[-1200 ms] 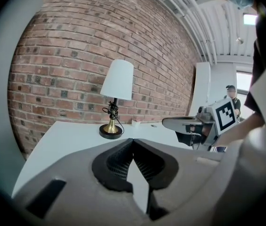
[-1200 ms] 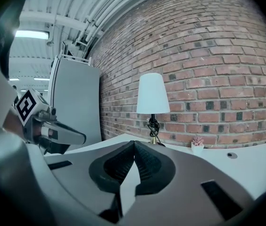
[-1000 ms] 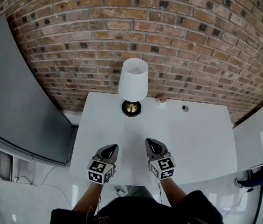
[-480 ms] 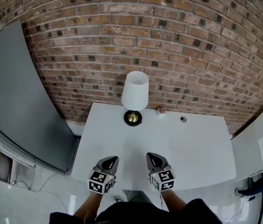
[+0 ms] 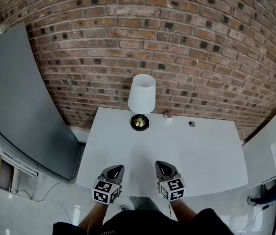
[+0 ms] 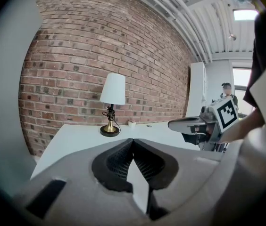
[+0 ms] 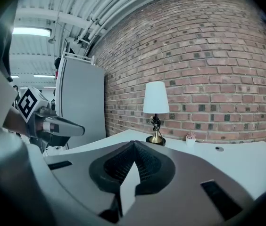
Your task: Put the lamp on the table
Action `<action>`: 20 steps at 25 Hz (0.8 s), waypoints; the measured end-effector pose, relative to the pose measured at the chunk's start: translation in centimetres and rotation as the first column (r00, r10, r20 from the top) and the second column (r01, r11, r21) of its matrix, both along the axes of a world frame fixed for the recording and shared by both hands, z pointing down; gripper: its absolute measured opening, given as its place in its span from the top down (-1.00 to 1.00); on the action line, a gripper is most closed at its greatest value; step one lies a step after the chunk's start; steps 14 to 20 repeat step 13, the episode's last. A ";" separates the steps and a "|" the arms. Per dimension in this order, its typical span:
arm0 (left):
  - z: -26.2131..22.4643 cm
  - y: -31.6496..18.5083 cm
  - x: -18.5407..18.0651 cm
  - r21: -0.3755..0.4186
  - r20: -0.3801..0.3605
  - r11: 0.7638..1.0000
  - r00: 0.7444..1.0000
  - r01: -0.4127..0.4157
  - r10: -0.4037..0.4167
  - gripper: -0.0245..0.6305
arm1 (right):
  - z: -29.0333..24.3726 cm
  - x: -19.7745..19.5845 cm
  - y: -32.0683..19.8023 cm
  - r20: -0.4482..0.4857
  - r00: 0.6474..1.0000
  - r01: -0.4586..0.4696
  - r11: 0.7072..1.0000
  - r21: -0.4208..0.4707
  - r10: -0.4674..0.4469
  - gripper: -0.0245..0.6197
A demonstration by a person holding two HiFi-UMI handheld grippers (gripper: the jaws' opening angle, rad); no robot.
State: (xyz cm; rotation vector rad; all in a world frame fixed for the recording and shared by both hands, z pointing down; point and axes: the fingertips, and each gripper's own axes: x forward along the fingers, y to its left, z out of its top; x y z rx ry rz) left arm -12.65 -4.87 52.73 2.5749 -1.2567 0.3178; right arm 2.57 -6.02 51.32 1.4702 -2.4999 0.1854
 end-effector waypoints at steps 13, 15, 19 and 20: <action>0.0 1.1 -1.3 -0.003 -0.009 1.000 1.000 0.026 -0.026 0.91 | -0.3 -0.7 0.7 -0.006 1.000 -0.003 1.000 0.002 0.003 0.93; 0.0 1.1 -1.3 -0.003 -0.009 1.000 1.000 0.026 -0.026 0.91 | -0.3 -0.7 0.7 -0.006 1.000 -0.003 1.000 0.002 0.003 0.93; 0.0 1.1 -1.3 -0.003 -0.009 1.000 1.000 0.026 -0.026 0.91 | -0.3 -0.7 0.7 -0.006 1.000 -0.003 1.000 0.002 0.003 0.93; 0.0 1.1 -1.3 -0.003 -0.009 1.000 1.000 0.026 -0.026 0.91 | -0.3 -0.7 0.7 -0.006 1.000 -0.003 1.000 0.002 0.003 0.93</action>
